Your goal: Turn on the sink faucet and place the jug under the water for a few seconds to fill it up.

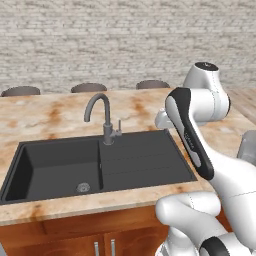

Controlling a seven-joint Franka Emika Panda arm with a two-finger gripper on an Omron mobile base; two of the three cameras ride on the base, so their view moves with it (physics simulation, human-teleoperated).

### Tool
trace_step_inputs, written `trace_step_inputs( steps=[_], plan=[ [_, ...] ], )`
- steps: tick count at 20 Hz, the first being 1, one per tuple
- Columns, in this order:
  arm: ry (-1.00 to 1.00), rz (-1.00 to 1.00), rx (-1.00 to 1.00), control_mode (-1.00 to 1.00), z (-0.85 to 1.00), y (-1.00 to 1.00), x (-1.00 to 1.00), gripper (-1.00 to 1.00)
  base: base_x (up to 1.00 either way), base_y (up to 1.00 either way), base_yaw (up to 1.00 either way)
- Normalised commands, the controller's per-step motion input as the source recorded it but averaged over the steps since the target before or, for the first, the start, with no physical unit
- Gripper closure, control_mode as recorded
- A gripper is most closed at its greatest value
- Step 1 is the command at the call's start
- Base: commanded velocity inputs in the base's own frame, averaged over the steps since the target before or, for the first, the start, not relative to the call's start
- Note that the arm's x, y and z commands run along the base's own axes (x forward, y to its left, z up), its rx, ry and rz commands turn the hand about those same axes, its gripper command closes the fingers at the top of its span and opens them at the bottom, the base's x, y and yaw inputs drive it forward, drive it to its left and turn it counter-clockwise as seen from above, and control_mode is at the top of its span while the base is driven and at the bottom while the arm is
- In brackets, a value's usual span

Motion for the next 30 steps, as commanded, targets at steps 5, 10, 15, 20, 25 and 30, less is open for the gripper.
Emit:
trace_step_inputs(
  steps=[5, 10, 15, 20, 25, 30],
  plan=[
    [0.00, 0.00, 0.00, -1.00, 0.00, 0.00, 0.00, -1.00, 0.00, 0.00, 0.00],
    [0.00, 0.00, 0.01, -1.00, 0.00, 0.01, 0.00, -1.00, 0.00, 0.00, 0.00],
    [0.00, 0.00, 0.12, -1.00, -0.04, 0.00, 0.05, -1.00, 0.00, 0.00, 0.00],
    [0.00, 0.00, 0.13, -1.00, -0.11, 0.00, 0.45, -1.00, 0.00, 0.00, 0.00],
    [0.01, 0.00, 0.12, -1.00, -0.17, 0.00, 0.63, -1.00, 0.00, 0.00, 0.00],
    [0.05, 0.04, 0.12, -1.00, -0.22, 0.00, 0.48, -1.00, 0.00, 0.00, 0.00]
  ],
)
